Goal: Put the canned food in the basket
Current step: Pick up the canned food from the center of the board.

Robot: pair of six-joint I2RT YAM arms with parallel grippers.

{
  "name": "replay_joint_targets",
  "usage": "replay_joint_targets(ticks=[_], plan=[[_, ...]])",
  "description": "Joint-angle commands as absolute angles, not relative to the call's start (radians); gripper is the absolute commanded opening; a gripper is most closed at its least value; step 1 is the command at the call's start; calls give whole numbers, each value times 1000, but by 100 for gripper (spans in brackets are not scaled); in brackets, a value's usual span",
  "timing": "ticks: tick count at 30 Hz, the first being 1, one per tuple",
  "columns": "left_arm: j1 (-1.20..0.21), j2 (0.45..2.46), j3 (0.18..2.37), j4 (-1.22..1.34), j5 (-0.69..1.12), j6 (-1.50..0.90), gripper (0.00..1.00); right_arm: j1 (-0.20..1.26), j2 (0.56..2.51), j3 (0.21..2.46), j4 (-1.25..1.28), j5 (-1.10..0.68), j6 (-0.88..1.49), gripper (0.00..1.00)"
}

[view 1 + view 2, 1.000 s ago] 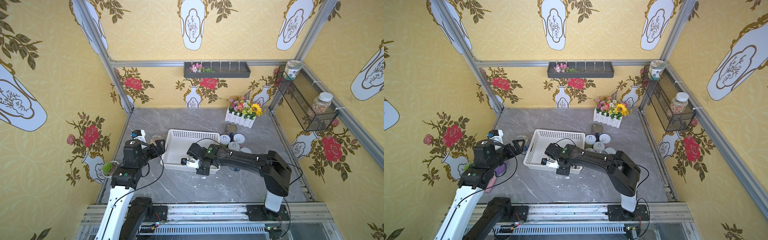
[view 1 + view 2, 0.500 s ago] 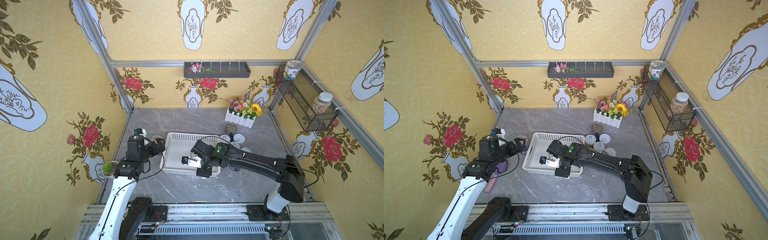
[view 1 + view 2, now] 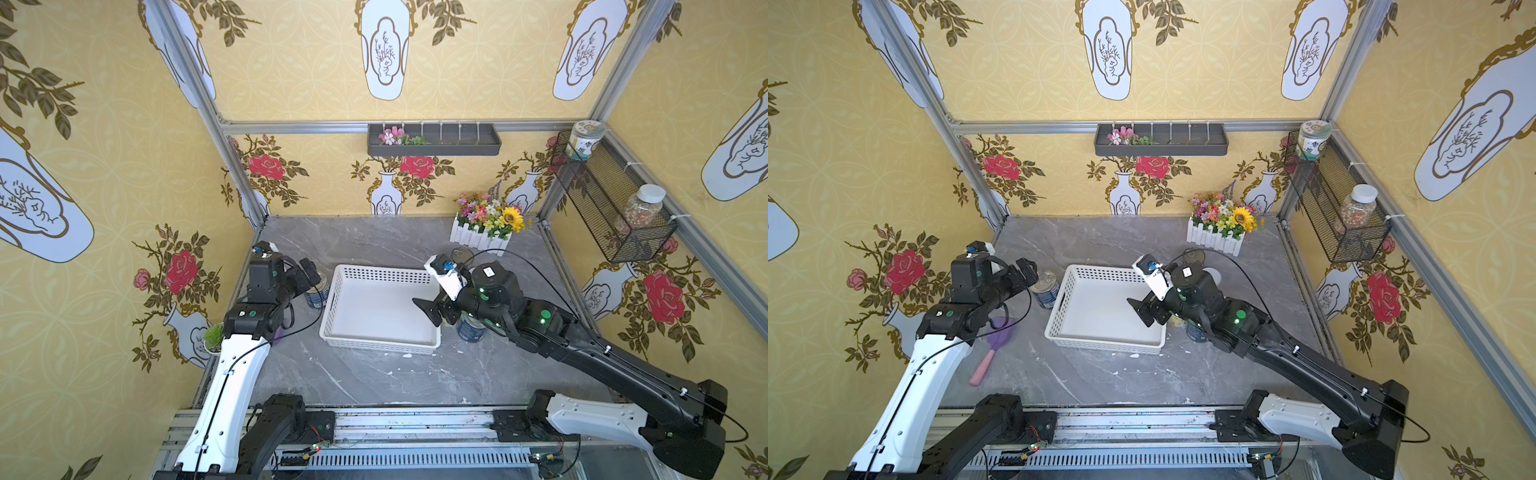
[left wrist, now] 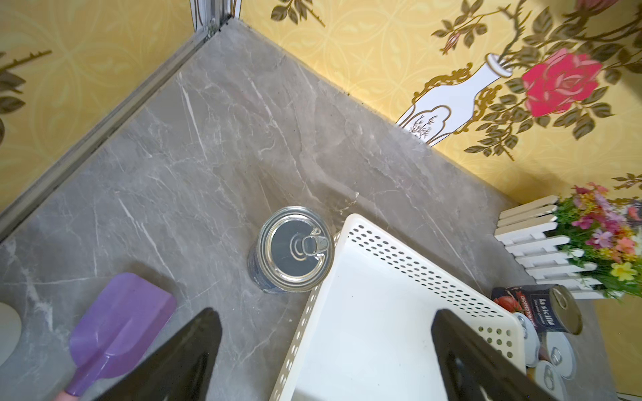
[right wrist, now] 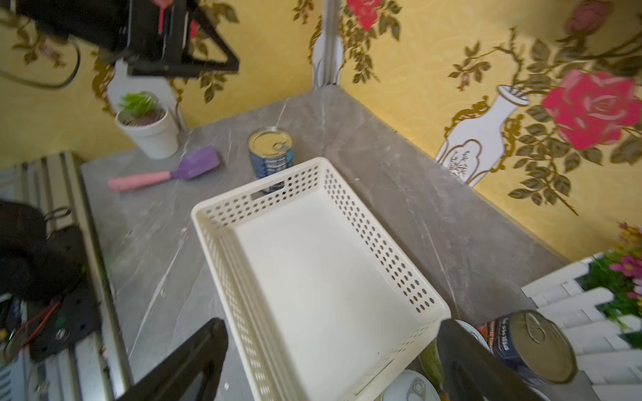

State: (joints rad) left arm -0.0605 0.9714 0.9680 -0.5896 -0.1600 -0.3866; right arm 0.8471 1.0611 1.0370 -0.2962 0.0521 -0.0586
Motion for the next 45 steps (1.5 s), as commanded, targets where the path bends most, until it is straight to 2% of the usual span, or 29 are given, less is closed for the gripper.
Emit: replay_joint_targets(ticks=[1, 3, 6, 14, 18, 21, 27, 45], plan=[[-57, 1090, 971, -566, -107, -343, 100, 791, 1055, 1028, -214, 262, 183, 97], [-56, 1164, 1011, -601, -89, -318, 100, 768, 1061, 1038, -259, 292, 246, 97], [-55, 1232, 1033, -605, -96, -300, 100, 753, 1029, 1031, -279, 222, 248, 97], [-55, 1420, 1153, -689, -120, -305, 100, 752, 923, 947, -261, 290, 247, 97], [-56, 1448, 1130, -682, -111, -263, 100, 752, 959, 973, -298, 325, 258, 97], [-56, 1425, 1076, -646, -182, -265, 100, 753, 976, 982, -311, 328, 261, 97], [-57, 1430, 1067, -639, -123, -251, 100, 753, 1012, 972, -301, 350, 256, 97], [-56, 1554, 1123, -672, -125, -255, 100, 753, 1055, 995, -327, 362, 249, 97]])
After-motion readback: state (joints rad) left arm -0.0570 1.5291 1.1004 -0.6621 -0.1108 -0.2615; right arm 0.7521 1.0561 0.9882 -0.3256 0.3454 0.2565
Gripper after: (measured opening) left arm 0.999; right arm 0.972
